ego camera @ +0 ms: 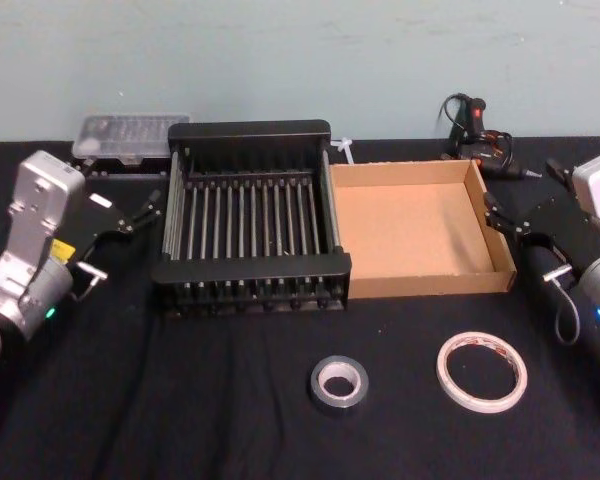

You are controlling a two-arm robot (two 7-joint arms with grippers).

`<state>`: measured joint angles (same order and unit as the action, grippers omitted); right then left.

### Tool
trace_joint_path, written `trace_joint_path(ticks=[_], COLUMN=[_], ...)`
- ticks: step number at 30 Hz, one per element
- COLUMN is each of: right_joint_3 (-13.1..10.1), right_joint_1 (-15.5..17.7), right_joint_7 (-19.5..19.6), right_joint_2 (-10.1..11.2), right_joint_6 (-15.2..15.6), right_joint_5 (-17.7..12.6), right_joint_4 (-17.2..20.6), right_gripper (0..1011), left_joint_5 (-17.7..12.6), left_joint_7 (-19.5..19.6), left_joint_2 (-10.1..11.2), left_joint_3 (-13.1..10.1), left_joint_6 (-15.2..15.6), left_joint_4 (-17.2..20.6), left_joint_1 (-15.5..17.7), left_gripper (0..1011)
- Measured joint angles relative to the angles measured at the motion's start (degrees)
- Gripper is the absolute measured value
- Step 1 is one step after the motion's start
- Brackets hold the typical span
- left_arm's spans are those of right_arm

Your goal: Pick up the white tape and place it into the black box , Pick up the silver tape and place it into the brown box.

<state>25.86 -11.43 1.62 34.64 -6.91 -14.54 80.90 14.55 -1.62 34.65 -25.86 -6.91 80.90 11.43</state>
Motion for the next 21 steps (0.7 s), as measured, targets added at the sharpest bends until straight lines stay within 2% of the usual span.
trace_joint_path(ticks=[21], right_joint_3=[0.0], right_joint_1=[0.0], right_joint_7=[0.0], right_joint_2=[0.0], right_joint_6=[0.0], right_joint_5=[0.0], right_joint_4=[0.0], right_gripper=[1000], left_joint_5=[0.0], left_joint_7=[0.0], left_joint_2=[0.0], left_joint_3=[0.0], left_joint_6=[0.0], left_joint_4=[0.0], left_joint_1=[0.0], left_gripper=[1001])
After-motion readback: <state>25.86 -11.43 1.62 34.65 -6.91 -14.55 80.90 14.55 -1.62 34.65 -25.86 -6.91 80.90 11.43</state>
